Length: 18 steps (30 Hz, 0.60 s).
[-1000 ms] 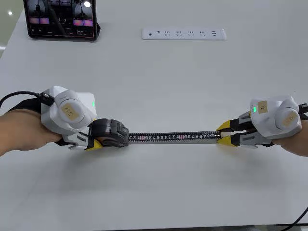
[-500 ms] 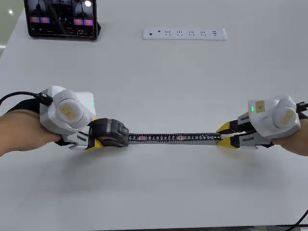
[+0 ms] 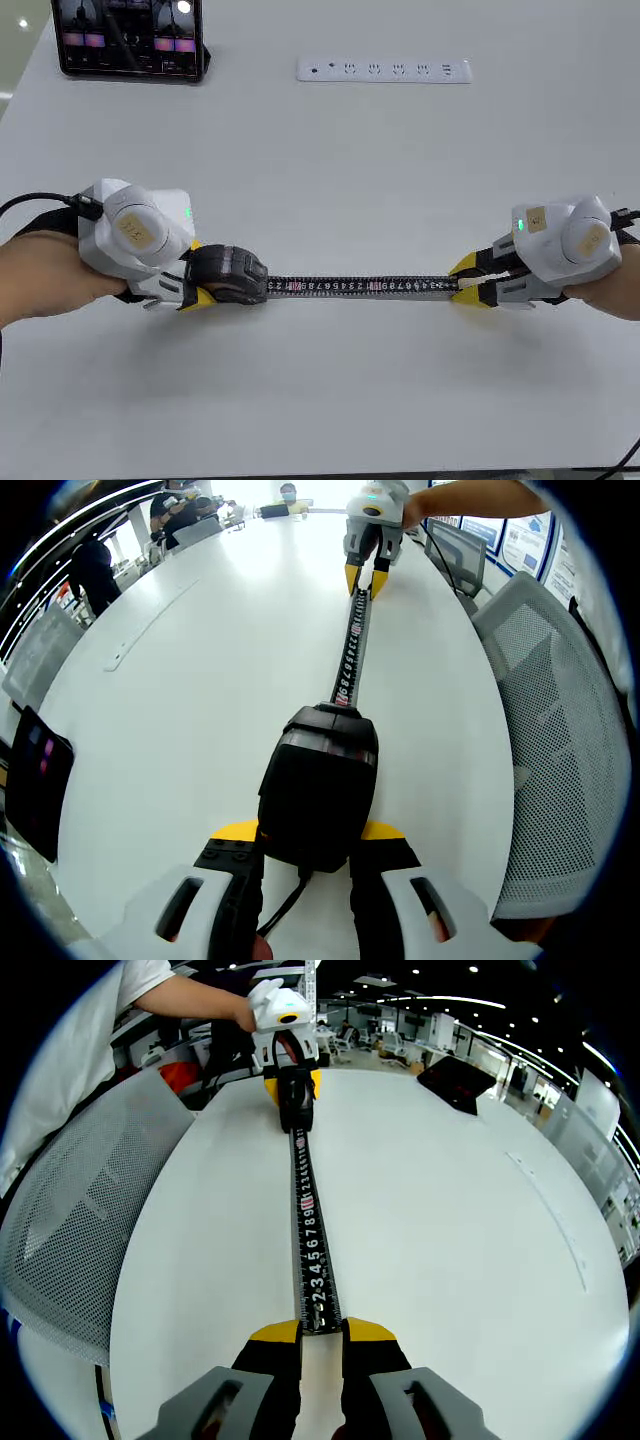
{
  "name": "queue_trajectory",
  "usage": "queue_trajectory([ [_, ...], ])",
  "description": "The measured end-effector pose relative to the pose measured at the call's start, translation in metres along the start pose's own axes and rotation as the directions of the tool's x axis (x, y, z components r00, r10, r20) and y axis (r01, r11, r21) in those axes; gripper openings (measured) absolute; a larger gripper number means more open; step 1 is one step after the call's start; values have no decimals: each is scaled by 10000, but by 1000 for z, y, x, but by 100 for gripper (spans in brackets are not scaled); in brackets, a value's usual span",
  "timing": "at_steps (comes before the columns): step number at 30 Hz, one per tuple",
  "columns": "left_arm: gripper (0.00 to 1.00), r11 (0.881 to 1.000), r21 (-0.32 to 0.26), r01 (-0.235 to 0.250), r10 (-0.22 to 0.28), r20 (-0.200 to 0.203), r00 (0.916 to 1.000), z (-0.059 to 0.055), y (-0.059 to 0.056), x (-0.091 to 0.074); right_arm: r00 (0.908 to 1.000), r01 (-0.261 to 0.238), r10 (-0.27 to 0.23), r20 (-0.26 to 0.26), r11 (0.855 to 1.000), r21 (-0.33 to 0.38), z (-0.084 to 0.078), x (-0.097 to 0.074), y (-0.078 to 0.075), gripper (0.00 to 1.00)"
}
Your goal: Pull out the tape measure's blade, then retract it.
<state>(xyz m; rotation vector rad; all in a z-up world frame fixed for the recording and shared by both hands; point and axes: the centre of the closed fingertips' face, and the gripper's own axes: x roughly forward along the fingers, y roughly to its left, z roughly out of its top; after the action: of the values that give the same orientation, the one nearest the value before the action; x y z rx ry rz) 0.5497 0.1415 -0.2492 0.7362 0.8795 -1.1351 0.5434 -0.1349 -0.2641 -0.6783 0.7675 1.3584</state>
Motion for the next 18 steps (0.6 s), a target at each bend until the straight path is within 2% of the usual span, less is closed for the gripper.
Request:
queue_trajectory([
  [7,29,9999,-115,-48,49,68,10000,0,1,0,9999,106,-106,-67,9999,55,-1,-1,0,12],
  [10,29,9992,-385,-77,83,147,9999,0,1,0,9999,169,-169,10,9996,223,0,-2,-1,12],
  [13,34,9987,-509,-66,67,24,10000,-3,0,0,9996,265,-266,24,9989,393,2,-4,-2,15],
  [18,37,9975,-700,-36,47,160,9999,-2,-3,-2,9996,268,-272,77,9980,567,5,-4,0,20],
])
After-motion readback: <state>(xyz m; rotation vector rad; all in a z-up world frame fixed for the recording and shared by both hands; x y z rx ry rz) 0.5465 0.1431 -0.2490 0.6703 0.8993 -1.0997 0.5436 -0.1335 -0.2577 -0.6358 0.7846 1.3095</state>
